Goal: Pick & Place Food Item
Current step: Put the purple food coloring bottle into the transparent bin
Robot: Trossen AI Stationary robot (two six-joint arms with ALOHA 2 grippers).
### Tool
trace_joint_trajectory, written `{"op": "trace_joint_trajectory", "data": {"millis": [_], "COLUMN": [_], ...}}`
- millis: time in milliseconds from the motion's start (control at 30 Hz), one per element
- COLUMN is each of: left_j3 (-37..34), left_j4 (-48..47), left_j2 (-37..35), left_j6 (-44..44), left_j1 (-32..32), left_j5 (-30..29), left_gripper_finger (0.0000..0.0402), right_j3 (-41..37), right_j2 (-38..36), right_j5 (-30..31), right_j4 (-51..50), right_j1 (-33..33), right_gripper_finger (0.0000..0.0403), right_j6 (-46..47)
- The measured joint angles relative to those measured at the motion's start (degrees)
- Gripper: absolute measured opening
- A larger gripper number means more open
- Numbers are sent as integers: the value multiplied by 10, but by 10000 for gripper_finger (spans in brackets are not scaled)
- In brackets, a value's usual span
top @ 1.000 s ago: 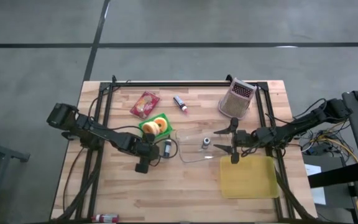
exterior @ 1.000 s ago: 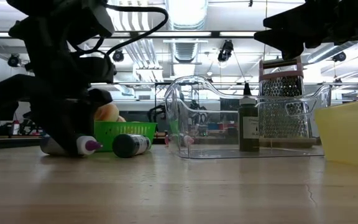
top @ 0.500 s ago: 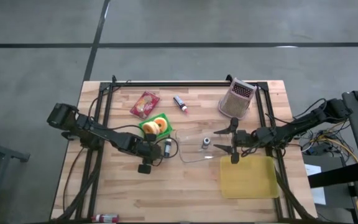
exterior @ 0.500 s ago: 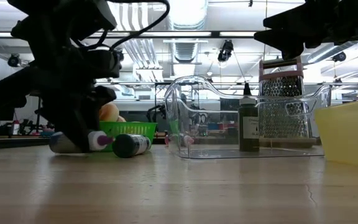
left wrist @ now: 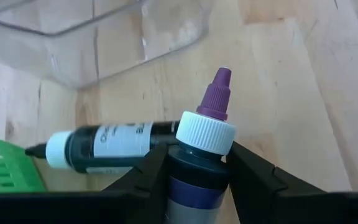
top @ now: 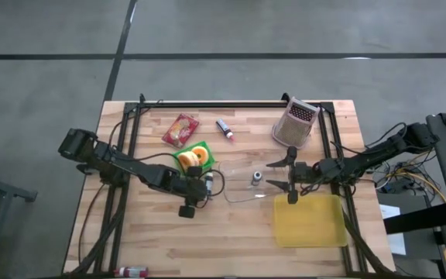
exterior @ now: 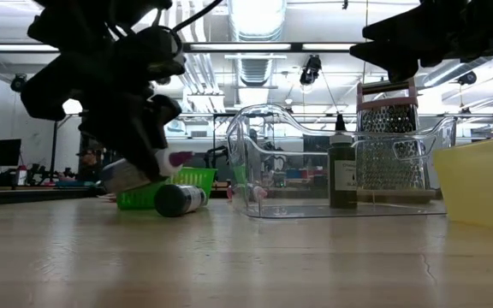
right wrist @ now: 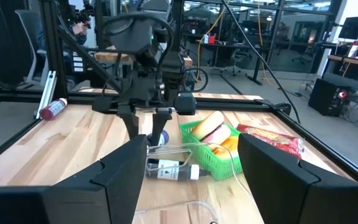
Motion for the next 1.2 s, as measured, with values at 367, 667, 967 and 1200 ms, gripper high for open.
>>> {"op": "trace_joint_trajectory", "data": {"millis": [367, 667, 967, 1200], "left_j3": [17, 18, 18, -13], "left_j4": [11, 10, 151, 379], "left_j2": [-2, -19, -51, -50], "left_j6": [9, 0, 47, 122], "left_j1": [0, 2, 2, 28], "left_j5": [-2, -10, -10, -2], "left_gripper_finger": [131, 131, 131, 131], "right_j3": [0, 0, 0, 0], "right_j2": [0, 0, 0, 0], "right_j5": [0, 0, -1, -7], "right_j4": [-2, -2, -2, -2], "right_j1": [0, 0, 0, 0], "right_gripper_finger": [247, 247, 247, 247], "right_j6": [2, 2, 2, 4]}}
